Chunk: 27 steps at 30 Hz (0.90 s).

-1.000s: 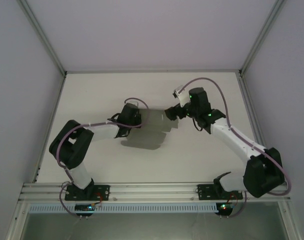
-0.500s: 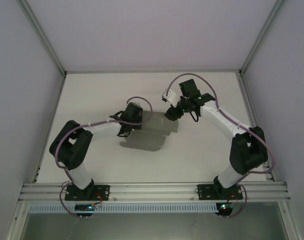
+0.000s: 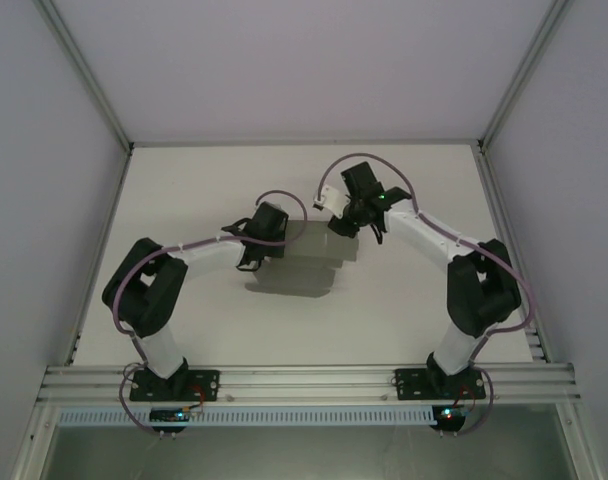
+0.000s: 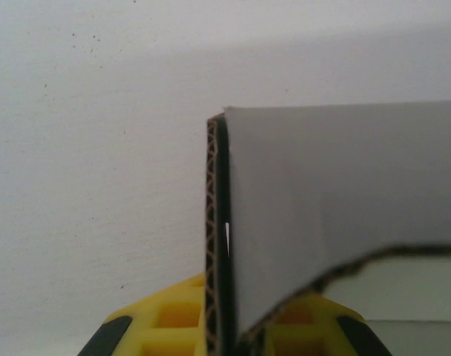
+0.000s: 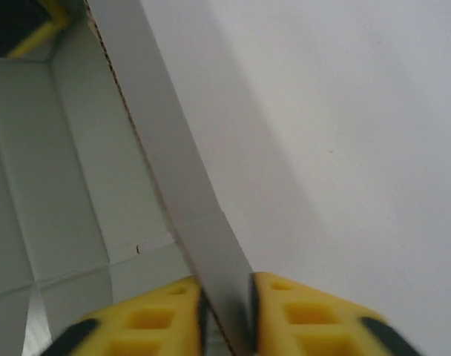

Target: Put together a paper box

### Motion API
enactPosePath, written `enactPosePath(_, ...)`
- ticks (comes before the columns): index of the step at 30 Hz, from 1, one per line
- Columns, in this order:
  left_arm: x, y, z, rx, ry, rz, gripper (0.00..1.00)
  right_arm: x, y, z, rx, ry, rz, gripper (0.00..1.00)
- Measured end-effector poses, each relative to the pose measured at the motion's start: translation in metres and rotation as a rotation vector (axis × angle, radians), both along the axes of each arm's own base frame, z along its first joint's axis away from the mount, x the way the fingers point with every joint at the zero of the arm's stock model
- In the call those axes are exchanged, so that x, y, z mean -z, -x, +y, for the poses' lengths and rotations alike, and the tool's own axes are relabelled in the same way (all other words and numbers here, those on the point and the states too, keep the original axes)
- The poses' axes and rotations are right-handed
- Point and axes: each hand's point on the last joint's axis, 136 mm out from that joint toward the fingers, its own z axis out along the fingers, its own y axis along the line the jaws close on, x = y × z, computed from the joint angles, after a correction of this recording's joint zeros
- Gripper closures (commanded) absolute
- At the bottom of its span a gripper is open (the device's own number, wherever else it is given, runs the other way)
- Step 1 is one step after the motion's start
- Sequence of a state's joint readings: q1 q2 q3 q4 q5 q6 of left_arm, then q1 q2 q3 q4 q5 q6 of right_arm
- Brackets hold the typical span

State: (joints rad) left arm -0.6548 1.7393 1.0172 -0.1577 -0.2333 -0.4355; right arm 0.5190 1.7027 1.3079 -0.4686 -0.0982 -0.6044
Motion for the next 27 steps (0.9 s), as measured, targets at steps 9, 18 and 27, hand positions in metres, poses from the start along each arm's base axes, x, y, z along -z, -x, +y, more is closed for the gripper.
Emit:
enactPosePath(9,0.002,-0.008,0.003,-0.084,-0.034,0.042,0.99,-0.008,-0.006,0.013,0.16,0.168,-0.081,0.94)
enactPosePath(18,0.002,-0.008,0.002,-0.106,-0.074,0.036,1.0,-0.006,0.002,0.021,0.322,0.083,0.017,0.93)
enactPosePath(27,0.001,-0.006,-0.005,-0.081,-0.061,0.005,1.0,0.003,0.011,0.026,0.289,-0.064,0.066,0.33)
